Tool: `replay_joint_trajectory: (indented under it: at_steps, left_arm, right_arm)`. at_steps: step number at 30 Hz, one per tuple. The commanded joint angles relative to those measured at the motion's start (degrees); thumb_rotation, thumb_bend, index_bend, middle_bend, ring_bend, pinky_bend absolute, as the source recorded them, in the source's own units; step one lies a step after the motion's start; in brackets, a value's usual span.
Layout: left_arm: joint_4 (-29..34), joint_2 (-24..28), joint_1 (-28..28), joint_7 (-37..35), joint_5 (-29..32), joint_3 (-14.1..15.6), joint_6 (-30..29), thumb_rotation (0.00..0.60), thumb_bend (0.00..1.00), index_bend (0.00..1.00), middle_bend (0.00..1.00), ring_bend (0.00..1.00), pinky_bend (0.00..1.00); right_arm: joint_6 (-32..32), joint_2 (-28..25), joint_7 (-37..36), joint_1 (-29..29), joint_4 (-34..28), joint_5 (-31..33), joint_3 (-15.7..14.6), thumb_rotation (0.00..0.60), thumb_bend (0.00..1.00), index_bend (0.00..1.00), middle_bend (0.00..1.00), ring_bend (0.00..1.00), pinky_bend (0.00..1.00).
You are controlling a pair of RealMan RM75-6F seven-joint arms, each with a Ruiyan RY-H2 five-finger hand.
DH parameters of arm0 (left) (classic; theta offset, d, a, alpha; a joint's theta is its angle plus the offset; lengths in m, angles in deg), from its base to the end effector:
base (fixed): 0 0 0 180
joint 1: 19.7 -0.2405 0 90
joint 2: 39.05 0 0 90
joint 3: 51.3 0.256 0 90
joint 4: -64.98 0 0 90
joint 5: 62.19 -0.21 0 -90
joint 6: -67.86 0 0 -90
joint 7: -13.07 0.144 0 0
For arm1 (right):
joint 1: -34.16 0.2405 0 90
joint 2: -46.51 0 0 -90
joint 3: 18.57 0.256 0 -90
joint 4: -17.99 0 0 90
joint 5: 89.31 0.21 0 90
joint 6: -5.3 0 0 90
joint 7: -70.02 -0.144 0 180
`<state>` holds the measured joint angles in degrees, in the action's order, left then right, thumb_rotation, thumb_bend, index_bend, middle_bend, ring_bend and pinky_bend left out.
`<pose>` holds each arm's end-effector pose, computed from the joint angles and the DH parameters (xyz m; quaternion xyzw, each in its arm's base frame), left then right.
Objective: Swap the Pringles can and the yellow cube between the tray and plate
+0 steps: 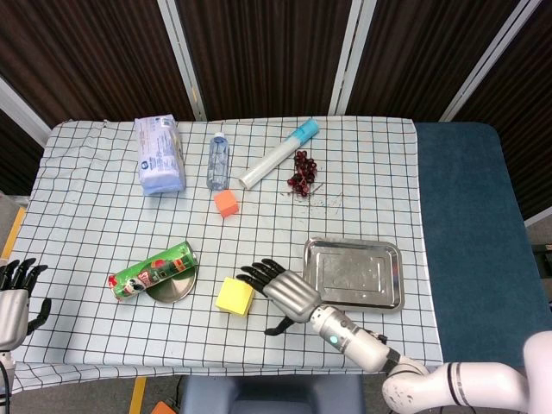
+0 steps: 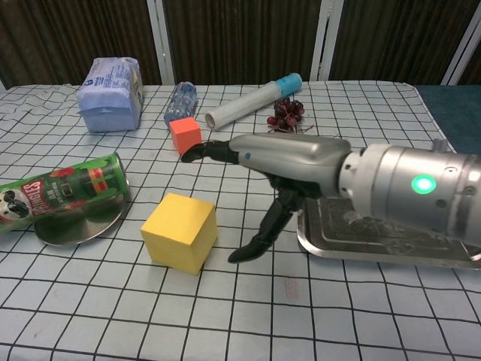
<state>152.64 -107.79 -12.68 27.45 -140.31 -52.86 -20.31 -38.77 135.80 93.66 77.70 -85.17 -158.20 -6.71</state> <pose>-0.3297 0.1883 0.1522 -0.5971 -0.3233 -0.3029 0.6687 -0.0545 -0.2668 -0.0443 0.8153 -0.3720 0.3908 0.2102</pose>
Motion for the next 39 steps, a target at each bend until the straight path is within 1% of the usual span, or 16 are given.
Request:
replay_joint_trajectory:
  at_steps: [1, 4, 10, 13, 16, 18, 21, 23, 25, 26, 27, 28, 30, 33, 36, 39]
  left_arm:
    - [0.09, 0.19, -0.08, -0.19, 0.1, -0.14, 0.51, 0.6, 0.41, 0.23, 0.15, 0.11, 0.14]
    - [0.53, 0.44, -0.14, -0.41, 0.35, -0.28, 1.4, 0.6, 0.41, 0.23, 0.15, 0.11, 0.14]
    - [1.07, 0.94, -0.12, -0.63, -0.48, -0.05, 2.53, 0.6, 0.41, 0.23, 0.15, 0.11, 0.14]
    - [1.07, 1.22, -0.22, -1.12, -1.14, 0.08, 2.7, 0.6, 0.41, 0.23, 0.15, 0.11, 0.14]
    - [1.2, 1.37, -0.3, -1.64, -1.21, 0.04, 3.14, 0.6, 0.41, 0.23, 0.15, 0.11, 0.14]
    - [1.18, 1.47, -0.27, -1.78, -1.25, 0.03, 3.51, 0.6, 0.41, 0.23, 0.15, 0.11, 0.14]
    - [1.21, 1.57, -0.25, -2.02, -1.2, -0.07, 4.0, 0.6, 0.41, 0.23, 0.15, 0.11, 0.14]
    - [1.1, 1.63, -0.21, -2.22, -1.35, -0.11, 4.26, 0.6, 0.41, 0.23, 0.15, 0.11, 0.14]
    - [1.01, 1.67, -0.2, -2.47, -1.29, -0.15, 4.61, 0.6, 0.41, 0.23, 0.15, 0.11, 0.14]
    - [1.03, 1.69, -0.18, -2.58, -1.19, -0.22, 4.79, 0.6, 0.41, 0.23, 0.15, 0.11, 0.14]
    - [1.05, 1.7, -0.17, -2.61, -1.11, -0.26, 4.94, 0.6, 0.41, 0.23, 0.15, 0.11, 0.14]
    - [1.04, 1.72, -0.16, -2.57, -1.11, -0.27, 5.07, 0.6, 0.41, 0.23, 0.15, 0.11, 0.14]
    - [0.99, 1.72, -0.15, -2.5, -1.21, -0.27, 5.22, 0.6, 0.41, 0.23, 0.15, 0.11, 0.14]
    - [1.07, 1.71, -0.14, -2.49, -1.25, -0.3, 5.5, 0.6, 0.41, 0.23, 0.15, 0.11, 0.14]
    - [1.11, 1.69, -0.14, -2.21, -1.36, -0.27, 5.71, 0.6, 0.41, 0.23, 0.15, 0.11, 0.14]
    - [1.39, 1.69, -0.14, -1.79, -1.43, -0.24, 5.89, 0.6, 0.41, 0.23, 0.15, 0.11, 0.14]
  right_arm:
    - [0.6, 5.3, 5.27, 4.52, 3.53, 6.39, 0.77, 0.6, 0.04, 0.18, 0.14, 0.07, 0.0]
    - [-0.19, 8.69, 8.4, 7.02, 6.38, 10.5, 0.5, 0.6, 0.03, 0.18, 0.14, 0.07, 0.0]
    - [-1.08, 14.17, 10.69, 10.84, 12.75, 16.1, 0.77, 0.6, 0.03, 0.21, 0.17, 0.1, 0.0]
    - [-2.15, 16.66, 10.85, 12.07, 16.24, 16.95, 1.13, 0.6, 0.03, 0.23, 0.18, 0.12, 0.0]
    - [-2.62, 18.71, 10.05, 12.91, 19.46, 16.69, 1.36, 0.6, 0.03, 0.26, 0.22, 0.16, 0.0]
    - [-2.52, 19.76, 9.2, 13.38, 21.43, 16.23, 1.56, 0.6, 0.03, 0.29, 0.24, 0.19, 0.03]
    - [-2.67, 21.55, 7.03, 13.8, 24.95, 14.35, 1.75, 0.6, 0.03, 0.35, 0.27, 0.27, 0.17]
    - [-3.11, 22.68, 5.45, 13.92, 27.41, 12.46, 1.69, 0.6, 0.03, 0.41, 0.31, 0.33, 0.29]
    - [-4.04, 23.61, 3.91, 13.85, 29.42, 10.21, 1.55, 0.6, 0.03, 0.52, 0.4, 0.43, 0.44]
    - [-4.53, 23.88, 3.33, 13.77, 30.05, 9.25, 1.45, 0.6, 0.03, 0.56, 0.43, 0.46, 0.49]
    - [-5.08, 24.07, 2.83, 13.63, 30.48, 8.34, 1.32, 0.6, 0.03, 0.62, 0.48, 0.51, 0.54]
    - [-5.93, 24.16, 2.2, 13.38, 30.75, 7.18, 1.2, 0.6, 0.03, 0.66, 0.51, 0.55, 0.57]
    - [-7.4, 23.78, 1.77, 12.87, 30.44, 5.56, 0.96, 0.6, 0.03, 0.72, 0.55, 0.6, 0.61]
    - [-10.84, 21.18, 2.65, 11.28, 27.31, 3.06, 0.25, 0.6, 0.03, 0.76, 0.57, 0.62, 0.63]
    - [-15.21, 16.05, 5.9, 8.46, 20.99, 1.95, -0.8, 0.6, 0.03, 0.77, 0.58, 0.62, 0.64]
    - [-20.53, 9.17, 10.32, 4.44, 12.88, 2.22, -2.11, 0.6, 0.03, 0.77, 0.58, 0.62, 0.64]
